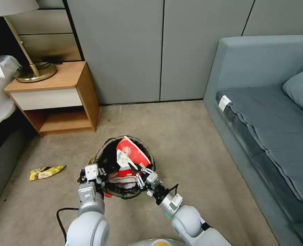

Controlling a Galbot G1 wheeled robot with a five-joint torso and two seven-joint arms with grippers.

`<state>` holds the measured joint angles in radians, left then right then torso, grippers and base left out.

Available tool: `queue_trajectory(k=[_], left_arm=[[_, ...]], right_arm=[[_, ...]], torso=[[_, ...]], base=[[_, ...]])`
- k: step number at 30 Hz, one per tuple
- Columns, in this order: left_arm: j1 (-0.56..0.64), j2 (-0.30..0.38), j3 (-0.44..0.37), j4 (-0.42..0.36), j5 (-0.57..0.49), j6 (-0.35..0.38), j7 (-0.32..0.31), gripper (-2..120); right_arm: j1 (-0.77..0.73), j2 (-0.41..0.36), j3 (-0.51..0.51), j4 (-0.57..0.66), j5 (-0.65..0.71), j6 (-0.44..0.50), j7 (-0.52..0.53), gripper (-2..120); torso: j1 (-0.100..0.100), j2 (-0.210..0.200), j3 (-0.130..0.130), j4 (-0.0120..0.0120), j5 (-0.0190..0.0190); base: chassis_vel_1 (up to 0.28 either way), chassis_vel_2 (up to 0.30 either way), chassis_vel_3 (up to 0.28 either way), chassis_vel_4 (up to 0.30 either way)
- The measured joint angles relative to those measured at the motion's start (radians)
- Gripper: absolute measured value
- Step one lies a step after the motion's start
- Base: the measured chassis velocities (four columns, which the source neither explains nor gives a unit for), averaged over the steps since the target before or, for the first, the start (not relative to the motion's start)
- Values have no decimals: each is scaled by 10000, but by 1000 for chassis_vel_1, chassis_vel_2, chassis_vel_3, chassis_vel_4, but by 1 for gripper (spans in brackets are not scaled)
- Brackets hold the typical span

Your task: Pick up the trash bin, then pick up the garbage from the floor and place it into the trash bin.

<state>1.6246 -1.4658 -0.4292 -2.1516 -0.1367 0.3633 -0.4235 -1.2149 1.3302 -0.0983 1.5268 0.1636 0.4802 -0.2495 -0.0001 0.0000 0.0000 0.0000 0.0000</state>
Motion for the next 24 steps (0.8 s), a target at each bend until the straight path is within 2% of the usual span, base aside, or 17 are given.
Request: queue_trajectory(k=[2, 6, 7, 9, 10, 14, 15, 16, 18, 22, 24], left_arm=[[0, 8, 6, 0, 0, 2, 0, 0], [4, 51, 18, -4, -6, 12, 3, 0], [4, 51, 18, -4, -6, 12, 3, 0], [12, 54, 34, -15, -7, 14, 2, 0], [12, 54, 34, -15, -7, 14, 2, 0], [25, 50, 52, -83, -3, 16, 4, 0], [25, 50, 52, -83, -3, 16, 4, 0], [29, 50, 54, -88, -3, 18, 6, 0], [46, 52, 54, -88, 8, 20, 6, 0], [60, 52, 55, -88, 23, 19, 7, 0], [59, 52, 64, -82, 43, 19, 9, 0]], right_arm=[[-3, 4, -2, -6, -15, -1, 3, 27], [-16, -7, -57, -21, -67, -15, 18, 47], [-16, -7, -57, -21, -67, -15, 18, 47], [-21, -56, -145, -21, -116, -43, 25, 58], [-21, -56, -145, -21, -116, -43, 25, 58], [-24, -82, -255, -13, -171, -58, 39, 75], [-24, -82, -255, -13, -171, -58, 39, 75], [-23, -82, -267, 14, -186, -60, 40, 82], [-21, -74, -268, 200, -192, -78, 54, 91], [-26, -71, -249, 496, -201, -96, 105, 97], [-56, -71, -188, 1071, -284, -137, 240, 100]], torso=[[0, 1, 0, 0, 0], [0, 0, 0, 0, 0], [0, 0, 0, 0, 0], [0, 0, 0, 0, 0], [0, 0, 0, 0, 0], [0, 0, 0, 0, 0], [0, 0, 0, 0, 0], [0, 0, 0, 0, 0], [0, 0, 0, 0, 0], [0, 0, 0, 0, 0], [0, -1, 0, 1, 0]], base=[[0, 0, 0, 0], [0, 0, 0, 0], [0, 0, 0, 0], [0, 0, 0, 0], [0, 0, 0, 0], [0, 0, 0, 0], [0, 0, 0, 0], [0, 0, 0, 0], [0, 0, 0, 0], [0, 0, 0, 0], [0, 0, 0, 0]])
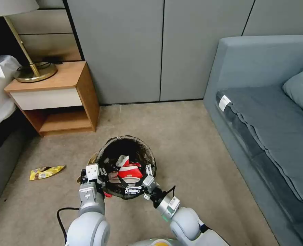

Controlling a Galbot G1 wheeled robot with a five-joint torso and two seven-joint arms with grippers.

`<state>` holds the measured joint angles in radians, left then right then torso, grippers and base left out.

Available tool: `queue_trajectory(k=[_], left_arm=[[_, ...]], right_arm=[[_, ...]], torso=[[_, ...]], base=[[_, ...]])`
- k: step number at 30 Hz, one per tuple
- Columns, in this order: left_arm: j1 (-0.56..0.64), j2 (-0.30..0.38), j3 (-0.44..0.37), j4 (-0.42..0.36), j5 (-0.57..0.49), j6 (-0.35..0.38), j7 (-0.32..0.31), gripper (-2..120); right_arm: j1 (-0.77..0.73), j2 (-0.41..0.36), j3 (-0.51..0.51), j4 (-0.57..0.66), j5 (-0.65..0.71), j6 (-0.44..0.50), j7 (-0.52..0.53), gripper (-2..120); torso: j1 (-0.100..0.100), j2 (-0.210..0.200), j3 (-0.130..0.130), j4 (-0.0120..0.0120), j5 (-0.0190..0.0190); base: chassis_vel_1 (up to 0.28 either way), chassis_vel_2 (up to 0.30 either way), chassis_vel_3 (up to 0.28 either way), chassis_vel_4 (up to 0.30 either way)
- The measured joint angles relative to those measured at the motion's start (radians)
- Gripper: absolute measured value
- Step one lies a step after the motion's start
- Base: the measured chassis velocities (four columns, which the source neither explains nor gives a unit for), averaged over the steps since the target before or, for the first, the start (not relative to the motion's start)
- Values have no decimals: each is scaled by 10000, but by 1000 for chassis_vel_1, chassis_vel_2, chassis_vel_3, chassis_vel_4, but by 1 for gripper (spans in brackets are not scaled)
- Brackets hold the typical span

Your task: Pick up the trash bin, then pick up the garbage from the floor and place it into the trash bin.

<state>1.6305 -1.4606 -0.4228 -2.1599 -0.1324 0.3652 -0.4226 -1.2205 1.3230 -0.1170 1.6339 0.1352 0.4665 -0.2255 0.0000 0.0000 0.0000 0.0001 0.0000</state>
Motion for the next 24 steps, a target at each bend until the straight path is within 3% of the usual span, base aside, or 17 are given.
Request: queue_trajectory(k=[8, 10, 13, 18, 24], left_arm=[[-98, 43, -68, 203, -31, -10, 8, 0], [-104, 61, -122, 293, -61, -35, 10, 0], [-112, 61, -177, 317, -112, -57, 10, 0], [-146, 62, -283, 355, -236, -72, 9, 0], [-137, 91, -358, 263, -490, -106, -20, 0]], right_arm=[[-708, 130, 782, 2586, -395, -433, 964, 100], [-1130, 362, 1275, 3760, -1017, -760, 1574, 100], [-1626, 579, 1552, 4524, -1421, -1001, 2117, 100], [-2256, 784, 2031, 4647, -1900, -887, 2414, 100], [-2583, 804, 3063, 3592, -1976, -9, 2474, 100]], torso=[[0, 0, 0, -2, 0], [0, 0, 0, -2, -2], [0, 0, 0, 0, -1], [0, 0, 0, -2, 0], [1, -1, 0, -1, 1]], base=[[0, 0, 0, 0], [0, 0, 0, 0], [0, 0, 0, 0], [0, 0, 0, 0], [0, 0, 0, 0]])
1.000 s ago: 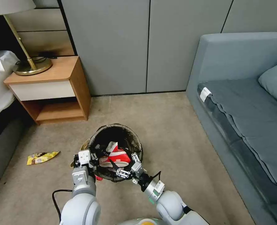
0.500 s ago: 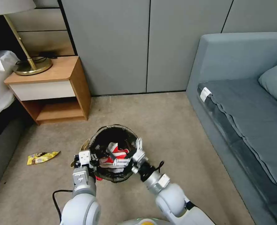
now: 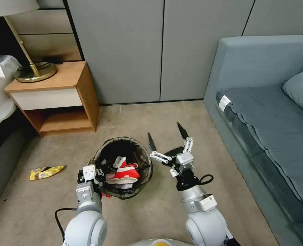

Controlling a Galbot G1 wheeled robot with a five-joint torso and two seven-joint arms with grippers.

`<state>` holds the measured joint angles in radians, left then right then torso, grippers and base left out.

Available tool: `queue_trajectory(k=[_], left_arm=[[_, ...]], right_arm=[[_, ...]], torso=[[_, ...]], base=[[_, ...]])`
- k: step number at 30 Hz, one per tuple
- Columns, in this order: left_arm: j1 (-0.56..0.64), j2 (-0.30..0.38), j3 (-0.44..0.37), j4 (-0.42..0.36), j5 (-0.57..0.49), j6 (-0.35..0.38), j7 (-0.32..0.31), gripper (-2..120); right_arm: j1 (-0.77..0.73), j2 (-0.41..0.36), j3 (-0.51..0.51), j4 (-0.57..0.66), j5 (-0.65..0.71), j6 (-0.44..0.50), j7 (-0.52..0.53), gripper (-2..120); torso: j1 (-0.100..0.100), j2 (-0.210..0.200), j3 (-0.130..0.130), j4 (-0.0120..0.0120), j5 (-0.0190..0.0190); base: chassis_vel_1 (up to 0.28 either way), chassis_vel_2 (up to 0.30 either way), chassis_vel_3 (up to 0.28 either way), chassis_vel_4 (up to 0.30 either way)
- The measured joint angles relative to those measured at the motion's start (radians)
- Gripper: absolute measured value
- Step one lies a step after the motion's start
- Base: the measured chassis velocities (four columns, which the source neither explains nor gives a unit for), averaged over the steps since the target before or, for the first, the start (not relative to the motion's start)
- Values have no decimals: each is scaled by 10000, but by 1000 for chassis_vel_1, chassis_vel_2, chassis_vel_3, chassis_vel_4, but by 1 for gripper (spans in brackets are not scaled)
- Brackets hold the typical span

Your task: Pick up the trash bin, then pick up the garbage from the floor and place it into the trash bin.

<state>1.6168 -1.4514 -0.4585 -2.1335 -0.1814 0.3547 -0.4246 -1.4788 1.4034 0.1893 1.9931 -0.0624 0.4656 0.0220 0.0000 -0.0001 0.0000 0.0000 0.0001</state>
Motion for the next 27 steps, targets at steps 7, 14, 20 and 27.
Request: queue_trajectory(k=[7, 14, 20, 27], left_arm=[[67, 17, -14, -159, -9, -1, -9, 0], [72, 29, -32, -280, -11, 10, -13, 0], [70, 134, -121, -368, -111, 38, -17, 0], [166, 181, -188, -445, -143, 49, -21, 0]], right_arm=[[-30, -32, 192, -357, 304, 150, -7, 100], [65, 32, 159, -588, 365, 145, 68, 100], [161, -43, 161, -749, 412, 129, 76, 100], [245, -22, 49, -897, 416, 115, 80, 100]], torso=[[0, 0, 0, -1, -1], [0, 1, 0, -1, -1], [-1, 0, 0, -1, -2], [0, 1, 0, 0, -1]], base=[[0, 0, 0, 0], [0, 0, 0, 0], [56, 57, 58, 69], [93, 89, 104, 101]])
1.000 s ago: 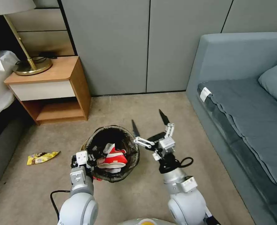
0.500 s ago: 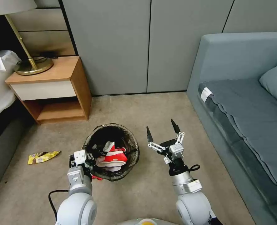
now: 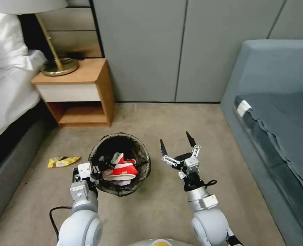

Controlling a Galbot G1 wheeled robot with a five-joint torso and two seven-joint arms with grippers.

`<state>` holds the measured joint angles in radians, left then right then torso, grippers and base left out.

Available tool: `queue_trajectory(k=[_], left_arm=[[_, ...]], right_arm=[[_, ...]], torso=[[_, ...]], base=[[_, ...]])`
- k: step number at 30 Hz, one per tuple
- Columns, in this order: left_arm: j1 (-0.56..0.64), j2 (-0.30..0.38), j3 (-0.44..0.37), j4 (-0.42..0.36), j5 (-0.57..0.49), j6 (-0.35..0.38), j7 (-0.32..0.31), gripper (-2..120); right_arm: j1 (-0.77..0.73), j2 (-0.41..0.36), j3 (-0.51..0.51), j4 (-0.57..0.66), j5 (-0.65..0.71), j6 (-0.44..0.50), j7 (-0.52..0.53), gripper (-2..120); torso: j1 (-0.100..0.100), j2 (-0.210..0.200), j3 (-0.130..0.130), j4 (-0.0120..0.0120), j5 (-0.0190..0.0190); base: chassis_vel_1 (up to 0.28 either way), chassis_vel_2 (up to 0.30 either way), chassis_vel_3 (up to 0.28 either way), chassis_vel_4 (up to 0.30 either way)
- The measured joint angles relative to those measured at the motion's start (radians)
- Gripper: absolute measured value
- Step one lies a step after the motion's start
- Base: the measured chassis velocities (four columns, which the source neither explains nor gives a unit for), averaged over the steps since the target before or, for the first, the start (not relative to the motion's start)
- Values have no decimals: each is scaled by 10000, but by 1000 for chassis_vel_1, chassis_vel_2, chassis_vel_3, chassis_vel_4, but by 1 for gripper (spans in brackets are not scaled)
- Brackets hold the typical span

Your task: Pick up the trash bin, then pick up the garbage from the floor and place it into the trash bin.

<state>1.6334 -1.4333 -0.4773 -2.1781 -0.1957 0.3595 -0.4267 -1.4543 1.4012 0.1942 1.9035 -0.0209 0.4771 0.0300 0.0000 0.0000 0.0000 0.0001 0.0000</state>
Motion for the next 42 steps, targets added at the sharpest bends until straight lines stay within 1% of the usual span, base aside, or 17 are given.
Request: queue_trajectory(k=[21, 27, 35, 39, 42], left_arm=[[51, 17, -43, -272, -35, 63, -21, 0], [63, 17, -45, -264, -30, 50, -25, 0], [-1, -32, 4, -58, 21, -88, -46, 0], [-54, -32, 25, -33, 12, -92, -38, 0], [-59, -26, 19, -29, 5, -92, -15, 0]], right_arm=[[163, 37, -167, -128, -40, -56, -50, 100], [173, 73, -182, -187, -71, -56, -60, 100], [195, 69, -143, -202, -72, -55, -69, 100], [203, 12, -70, -219, -62, -70, -75, 100], [197, -45, -30, -217, -16, -165, -98, 100]], torso=[[-1, 0, 0, -1, 0], [-1, 0, 0, 0, -1], [-1, 0, 0, 3, 0], [0, 0, 0, -3, 0], [0, 0, 0, -4, 0]], base=[[125, 119, 122, 125], [128, 120, 119, 121], [100, 103, 103, 107], [16, 15, 23, 27], [0, 0, 0, 0]])
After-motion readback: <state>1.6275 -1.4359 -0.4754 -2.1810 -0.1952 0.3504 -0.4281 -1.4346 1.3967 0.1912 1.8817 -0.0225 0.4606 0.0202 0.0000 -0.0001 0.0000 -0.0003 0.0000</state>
